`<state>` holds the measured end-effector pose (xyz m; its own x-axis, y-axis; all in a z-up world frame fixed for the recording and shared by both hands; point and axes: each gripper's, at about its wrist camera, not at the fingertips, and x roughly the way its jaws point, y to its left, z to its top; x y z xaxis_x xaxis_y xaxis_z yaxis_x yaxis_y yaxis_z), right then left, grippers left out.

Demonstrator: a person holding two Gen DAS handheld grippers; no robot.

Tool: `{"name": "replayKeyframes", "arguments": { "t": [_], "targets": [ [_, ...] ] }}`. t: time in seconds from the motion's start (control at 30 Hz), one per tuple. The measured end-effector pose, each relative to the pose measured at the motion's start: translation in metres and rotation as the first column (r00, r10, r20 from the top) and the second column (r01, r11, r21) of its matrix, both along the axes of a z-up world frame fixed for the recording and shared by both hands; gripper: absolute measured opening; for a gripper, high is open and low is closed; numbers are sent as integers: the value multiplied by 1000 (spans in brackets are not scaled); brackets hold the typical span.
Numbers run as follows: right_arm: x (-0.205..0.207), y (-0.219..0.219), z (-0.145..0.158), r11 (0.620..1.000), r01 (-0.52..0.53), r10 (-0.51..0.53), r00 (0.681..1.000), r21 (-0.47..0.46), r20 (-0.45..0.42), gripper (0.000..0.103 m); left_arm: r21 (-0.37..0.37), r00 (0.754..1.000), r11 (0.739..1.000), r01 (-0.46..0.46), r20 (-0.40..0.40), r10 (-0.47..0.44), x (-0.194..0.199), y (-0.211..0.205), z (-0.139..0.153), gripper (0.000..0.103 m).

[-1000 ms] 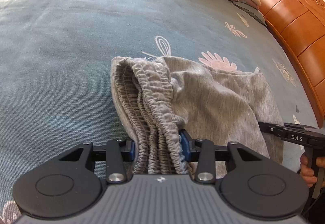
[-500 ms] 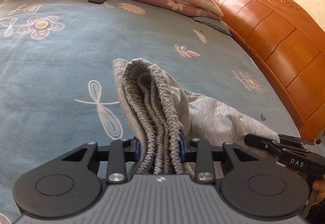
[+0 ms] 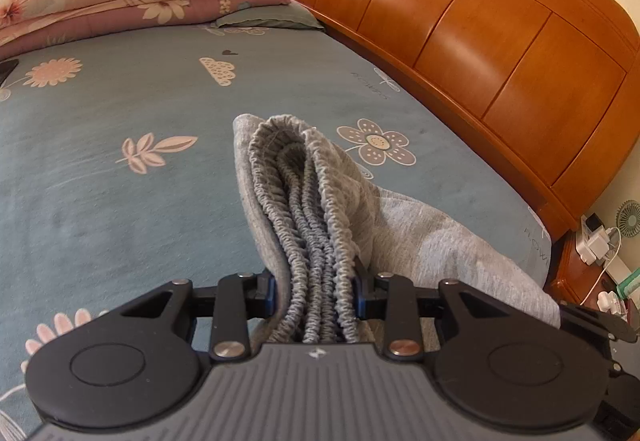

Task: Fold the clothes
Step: 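Lift the grey sweatpants with both grippers and carry them toward the headboard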

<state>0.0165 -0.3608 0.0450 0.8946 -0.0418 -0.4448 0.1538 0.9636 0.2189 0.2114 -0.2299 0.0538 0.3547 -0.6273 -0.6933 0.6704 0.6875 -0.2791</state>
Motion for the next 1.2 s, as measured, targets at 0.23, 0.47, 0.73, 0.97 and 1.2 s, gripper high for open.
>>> {"name": "replayKeyframes", "arguments": {
  "t": [0.23,0.47,0.73,0.97,1.2],
  "targets": [
    [8,-43,-7,984,177,-176,983,-35,45,13,98,989,985,141,33,-145,17,-109,7,31],
    [19,-64,-37,954,293,-293,956,-69,12,13,199,961,942,269,6,-275,20,-193,-21,31],
    [24,-89,-75,934,354,-356,933,-58,-43,14,246,953,921,301,-33,-302,26,-236,-62,31],
    [19,-97,-86,935,355,-355,933,-18,-59,17,266,960,924,275,-28,-277,36,-239,-74,32],
    [0,-92,-75,932,361,-361,932,11,-38,12,285,963,922,261,-9,-269,33,-243,-67,30]
  ]
}}
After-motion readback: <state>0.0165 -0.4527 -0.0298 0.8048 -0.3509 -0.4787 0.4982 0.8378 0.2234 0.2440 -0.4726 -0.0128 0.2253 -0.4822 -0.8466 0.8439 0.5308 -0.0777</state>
